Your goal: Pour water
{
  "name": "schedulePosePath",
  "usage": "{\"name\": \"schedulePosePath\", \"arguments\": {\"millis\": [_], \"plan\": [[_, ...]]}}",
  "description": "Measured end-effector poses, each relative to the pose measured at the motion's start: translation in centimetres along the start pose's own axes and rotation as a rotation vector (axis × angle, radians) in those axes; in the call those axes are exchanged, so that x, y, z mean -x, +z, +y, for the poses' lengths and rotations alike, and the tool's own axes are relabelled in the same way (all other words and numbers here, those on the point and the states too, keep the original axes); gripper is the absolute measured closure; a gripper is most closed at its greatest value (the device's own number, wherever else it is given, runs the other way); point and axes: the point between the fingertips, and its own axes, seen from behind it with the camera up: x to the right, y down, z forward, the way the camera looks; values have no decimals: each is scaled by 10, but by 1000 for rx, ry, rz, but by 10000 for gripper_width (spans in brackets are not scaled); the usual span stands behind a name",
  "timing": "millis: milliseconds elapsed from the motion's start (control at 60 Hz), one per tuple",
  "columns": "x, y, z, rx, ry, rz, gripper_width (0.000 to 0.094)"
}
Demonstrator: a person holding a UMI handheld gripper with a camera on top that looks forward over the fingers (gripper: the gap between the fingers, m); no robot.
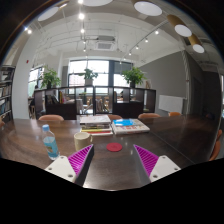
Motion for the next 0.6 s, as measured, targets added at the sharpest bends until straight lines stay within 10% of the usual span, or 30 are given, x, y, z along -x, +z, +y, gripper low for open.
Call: {"name": "schedulePosePath", "arguments": {"millis": [600], "plan": [[246,35,40,-66,-48,-312,152]]}}
